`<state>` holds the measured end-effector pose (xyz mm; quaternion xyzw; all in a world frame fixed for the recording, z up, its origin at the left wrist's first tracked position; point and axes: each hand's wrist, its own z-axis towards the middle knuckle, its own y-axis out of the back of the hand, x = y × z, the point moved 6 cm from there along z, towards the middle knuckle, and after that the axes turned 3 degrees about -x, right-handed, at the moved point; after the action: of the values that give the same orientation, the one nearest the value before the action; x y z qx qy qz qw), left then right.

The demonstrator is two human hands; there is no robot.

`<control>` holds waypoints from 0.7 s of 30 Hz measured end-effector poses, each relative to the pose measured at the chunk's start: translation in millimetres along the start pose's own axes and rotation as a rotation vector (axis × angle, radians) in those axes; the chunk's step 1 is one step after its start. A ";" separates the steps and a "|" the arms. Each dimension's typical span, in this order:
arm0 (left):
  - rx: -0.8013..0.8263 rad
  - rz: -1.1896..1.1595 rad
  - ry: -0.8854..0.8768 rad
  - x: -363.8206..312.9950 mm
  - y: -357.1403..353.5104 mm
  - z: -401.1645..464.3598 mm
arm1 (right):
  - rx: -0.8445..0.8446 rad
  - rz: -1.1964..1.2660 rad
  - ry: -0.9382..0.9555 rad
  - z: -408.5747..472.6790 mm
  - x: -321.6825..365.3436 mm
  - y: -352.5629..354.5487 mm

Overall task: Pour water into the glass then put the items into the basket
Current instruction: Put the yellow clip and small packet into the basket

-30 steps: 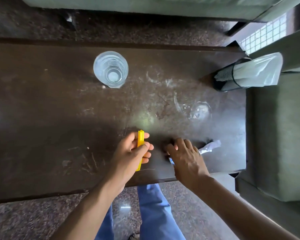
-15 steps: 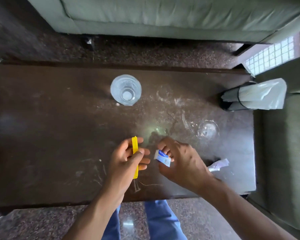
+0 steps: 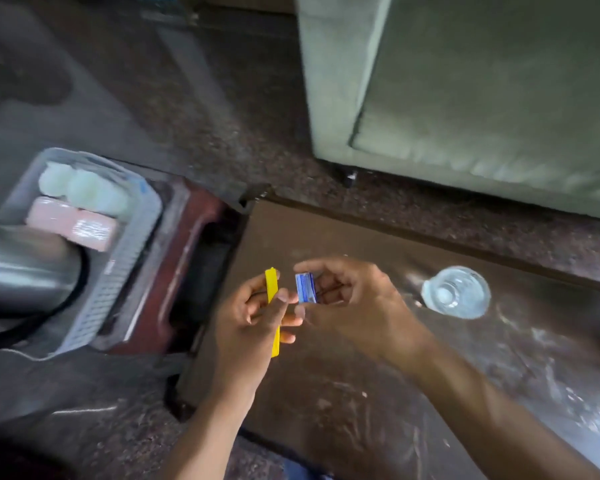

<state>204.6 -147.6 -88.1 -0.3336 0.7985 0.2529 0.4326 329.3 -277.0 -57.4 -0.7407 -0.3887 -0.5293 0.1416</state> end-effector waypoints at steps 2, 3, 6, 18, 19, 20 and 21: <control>-0.032 0.008 -0.065 -19.8 30.5 21.8 | 0.082 0.020 0.017 22.4 24.9 -26.6; -0.044 0.008 -0.094 -28.2 45.5 32.4 | 0.110 0.019 0.025 33.3 36.4 -38.7; -0.143 0.071 -0.182 -48.1 94.3 63.3 | 0.130 -0.008 0.070 66.9 71.3 -72.7; -0.534 0.887 -0.476 -93.5 224.7 152.8 | 0.074 -0.523 0.384 195.8 166.1 -218.7; -0.519 0.910 -0.459 -93.1 226.9 162.0 | 0.074 -0.582 0.405 204.9 169.3 -230.2; -0.497 0.926 -0.437 -92.6 228.6 170.1 | 0.078 -0.638 0.429 213.2 171.5 -240.9; -0.473 0.950 -0.414 -91.1 230.0 177.8 | 0.089 -0.688 0.459 220.6 173.5 -250.7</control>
<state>161.3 153.5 -71.7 0.0309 0.6811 0.6517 0.3324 319.8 98.9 -40.9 -0.4236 -0.5944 -0.6798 0.0716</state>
